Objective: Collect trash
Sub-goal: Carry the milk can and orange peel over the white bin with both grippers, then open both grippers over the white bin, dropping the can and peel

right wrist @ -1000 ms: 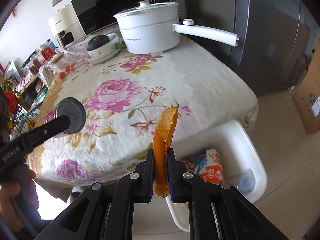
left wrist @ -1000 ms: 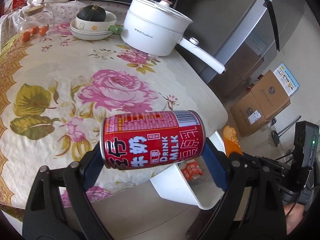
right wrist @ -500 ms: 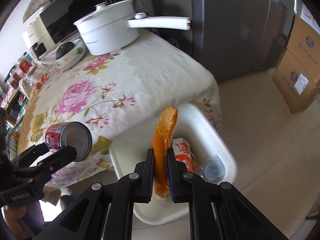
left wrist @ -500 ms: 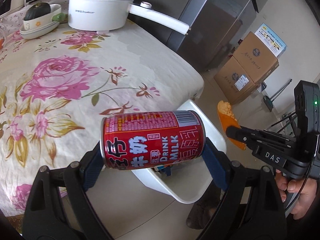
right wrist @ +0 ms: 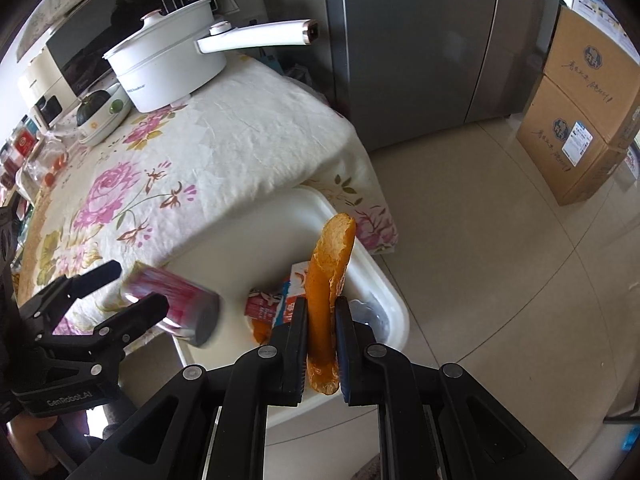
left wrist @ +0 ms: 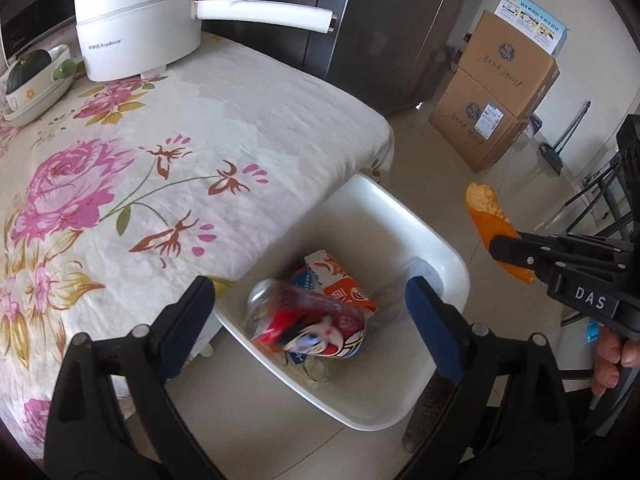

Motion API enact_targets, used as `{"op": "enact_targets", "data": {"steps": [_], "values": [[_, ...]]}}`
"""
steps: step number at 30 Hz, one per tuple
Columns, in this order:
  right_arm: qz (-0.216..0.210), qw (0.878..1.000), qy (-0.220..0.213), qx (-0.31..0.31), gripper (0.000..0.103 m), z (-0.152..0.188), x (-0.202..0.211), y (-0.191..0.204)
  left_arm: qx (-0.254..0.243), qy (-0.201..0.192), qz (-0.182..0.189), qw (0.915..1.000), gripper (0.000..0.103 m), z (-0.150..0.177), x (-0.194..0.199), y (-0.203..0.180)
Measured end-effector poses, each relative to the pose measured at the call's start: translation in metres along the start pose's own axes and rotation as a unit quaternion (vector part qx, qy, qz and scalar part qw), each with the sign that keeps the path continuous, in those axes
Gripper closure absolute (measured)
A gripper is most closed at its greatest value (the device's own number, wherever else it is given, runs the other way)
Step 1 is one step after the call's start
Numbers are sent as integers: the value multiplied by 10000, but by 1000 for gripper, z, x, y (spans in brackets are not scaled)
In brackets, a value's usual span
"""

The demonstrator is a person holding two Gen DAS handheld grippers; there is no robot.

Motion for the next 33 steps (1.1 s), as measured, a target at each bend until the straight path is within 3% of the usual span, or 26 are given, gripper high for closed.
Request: {"op": "enact_targets", "data": {"steps": [10,23,25,26,27,29,33], "values": [[-83,9997,176,130,88,3,-5,2,128,82,-767,9969,1,-2,0,23],[-161,9985,315,418,86,-4,-23,44,830,33,-1019,9913,1,1,37,75],[-235,9986,325,339,80,-5,-25,49,807,-22,-1123,9904,1,1,43,82],[-258,9987,324,307,64,-6,-26,50,792,-47,-1173,9899,1,2,47,85],[-261,9989,295,247,37,-6,-26,51,778,-69,-1210,9896,1,3,50,88],[-275,9994,184,88,18,-8,-22,52,771,-98,-1255,9890,1,5,57,94],[-282,9995,152,13,17,-7,-19,58,803,-137,-1239,9889,1,11,70,101]]}}
Point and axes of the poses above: each gripper's, at about its wrist camera, not at the fingertips, and x roughly against the way its jaws point, y to its left, z to its underside, the point moved 6 cm from there along -x, roughly the way its jaws point, and after that the axes turned 6 degrees about x, right-handed, at the moved point
